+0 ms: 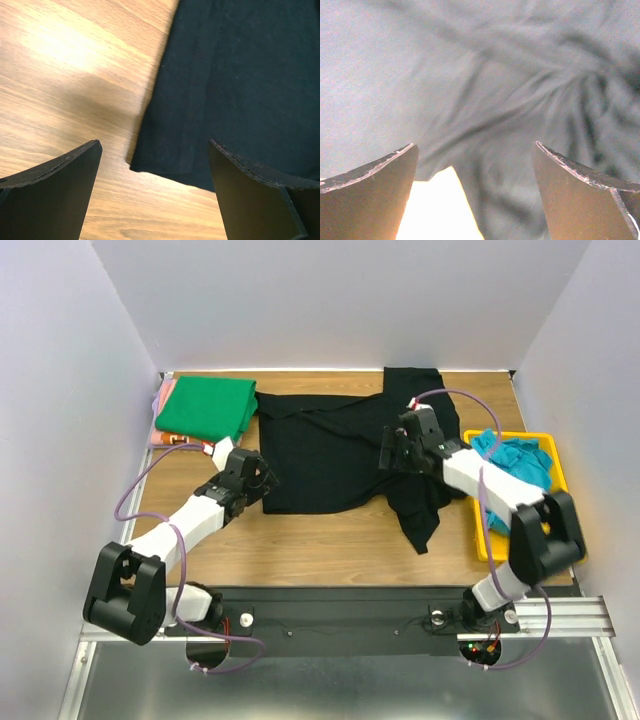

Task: Fold and stack the t-shirts
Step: Flatten the tshirt out

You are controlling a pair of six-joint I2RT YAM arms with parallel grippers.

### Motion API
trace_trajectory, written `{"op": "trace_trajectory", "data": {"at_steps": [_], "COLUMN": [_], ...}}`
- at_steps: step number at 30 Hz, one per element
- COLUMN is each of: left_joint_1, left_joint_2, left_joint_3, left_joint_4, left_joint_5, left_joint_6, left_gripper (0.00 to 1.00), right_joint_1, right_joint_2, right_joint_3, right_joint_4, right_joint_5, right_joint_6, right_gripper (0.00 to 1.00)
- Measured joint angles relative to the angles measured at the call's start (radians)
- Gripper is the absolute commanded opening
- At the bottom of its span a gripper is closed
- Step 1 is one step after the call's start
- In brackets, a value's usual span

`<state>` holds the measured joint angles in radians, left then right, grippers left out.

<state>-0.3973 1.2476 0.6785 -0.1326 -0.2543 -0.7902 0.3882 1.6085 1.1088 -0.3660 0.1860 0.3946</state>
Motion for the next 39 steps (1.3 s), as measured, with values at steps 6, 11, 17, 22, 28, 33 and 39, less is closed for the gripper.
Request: {"op": "trace_trajectory", "data": {"at_steps": [6,11,17,22,28,33,39], "left_joint_1": [0.000,0.000,0.000,0.000,0.000,0.000,-0.012], "left_joint_2": [-0.065,-0.108,-0.154,-0.183,-0.186,-0.185,-0.169], "left_joint_3": [-0.047,-0.086,-0.098,-0.099,-0.112,-0.114,-0.112], "left_joint_4": [0.000,-0.014,-0.038,-0.058,-0.070,-0.083,-0.088], "left_joint_5": [0.034,0.046,0.043,0.035,0.030,0.029,0.027], "left_joint_6": [-0.019,-0.032,-0.044,-0.054,-0.058,-0.058,-0.056], "left_gripper": [0.98,0.99,0.98,0.98,0.98,0.99,0.99], "right_joint_1": [0.051,0.060,0.200,0.412,0.618,0.640,0.636], "right_joint_2": [-0.250,-0.201,-0.167,-0.172,-0.177,-0.204,-0.469], "right_joint_3": [-0.193,-0.279,-0.293,-0.321,-0.323,-0.330,-0.388], "right_joint_4": [0.008,-0.008,-0.015,-0.010,-0.035,-0.063,-0.107], "right_joint_5": [-0.063,-0.069,-0.069,-0.050,-0.022,0.029,0.144], "right_joint_6": [0.064,0.091,0.141,0.232,0.307,0.355,0.460], "right_gripper": [1.00,1.00,1.00,1.00,1.00,1.00,1.00]}}
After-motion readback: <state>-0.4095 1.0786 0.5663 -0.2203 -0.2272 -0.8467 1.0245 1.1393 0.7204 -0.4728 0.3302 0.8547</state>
